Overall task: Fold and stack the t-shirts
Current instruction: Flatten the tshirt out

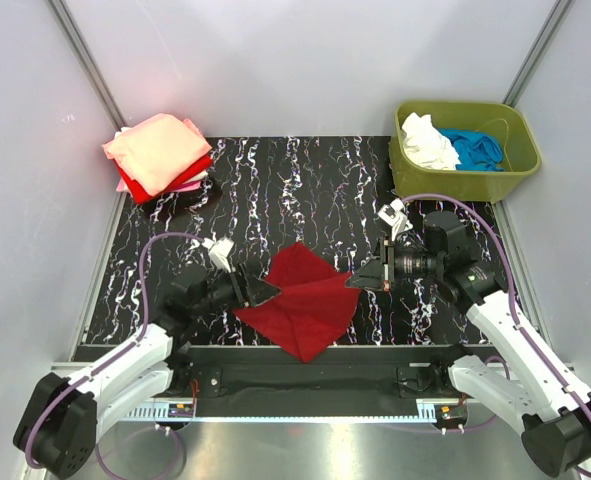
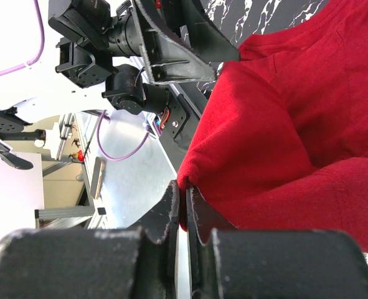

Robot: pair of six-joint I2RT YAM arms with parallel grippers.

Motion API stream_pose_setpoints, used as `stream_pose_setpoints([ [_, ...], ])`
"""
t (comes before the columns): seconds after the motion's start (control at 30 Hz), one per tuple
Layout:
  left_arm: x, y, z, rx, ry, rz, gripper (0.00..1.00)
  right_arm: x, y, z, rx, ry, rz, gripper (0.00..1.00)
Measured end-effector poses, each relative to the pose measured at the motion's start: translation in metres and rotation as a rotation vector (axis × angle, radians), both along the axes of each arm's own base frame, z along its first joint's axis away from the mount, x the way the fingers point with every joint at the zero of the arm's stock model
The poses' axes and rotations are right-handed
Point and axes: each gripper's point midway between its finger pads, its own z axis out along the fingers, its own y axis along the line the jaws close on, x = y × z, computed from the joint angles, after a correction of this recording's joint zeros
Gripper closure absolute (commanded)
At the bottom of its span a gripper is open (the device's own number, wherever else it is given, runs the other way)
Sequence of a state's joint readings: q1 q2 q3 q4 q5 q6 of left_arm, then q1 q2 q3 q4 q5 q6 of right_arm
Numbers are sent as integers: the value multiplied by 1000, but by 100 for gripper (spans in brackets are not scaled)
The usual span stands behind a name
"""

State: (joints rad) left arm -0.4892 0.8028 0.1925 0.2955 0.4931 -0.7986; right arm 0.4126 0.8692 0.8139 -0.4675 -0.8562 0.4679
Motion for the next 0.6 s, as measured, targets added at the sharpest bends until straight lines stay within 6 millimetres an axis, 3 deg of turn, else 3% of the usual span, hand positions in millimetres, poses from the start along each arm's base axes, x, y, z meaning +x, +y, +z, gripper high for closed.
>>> stream_pose_setpoints([
  [0.1,0,-1,2,-19,-8,-1,49,0,0,0,0,0,0,100],
  [0.2,0,-5,10,-47,-26,-8,68,0,0,0,-1,1,0,100],
  [0.23,0,-6,12,-53,-32,-12,79,1,0,-1,-1,2,-1,100],
  [0.33,-2,-9,17,-72,-35,-29,93,2,0,-1,-5,1,-6,100],
  [0.4,-3,-10,20,-79,-33,-38,96,2,0,-2,-7,0,-10,100],
  [0.47,-5,-11,26,-86,-43,-45,95,4,-1,-3,-13,-3,-21,100],
  [0.5,-5,-11,30,-89,-51,-47,88,5,-1,-3,-15,-3,-24,100],
  [0.57,-6,-9,40,-86,-81,-49,63,6,-1,-3,-17,-4,-29,100],
  [0.6,-6,-8,44,-81,-96,-43,57,6,-1,-3,-19,-5,-31,100],
])
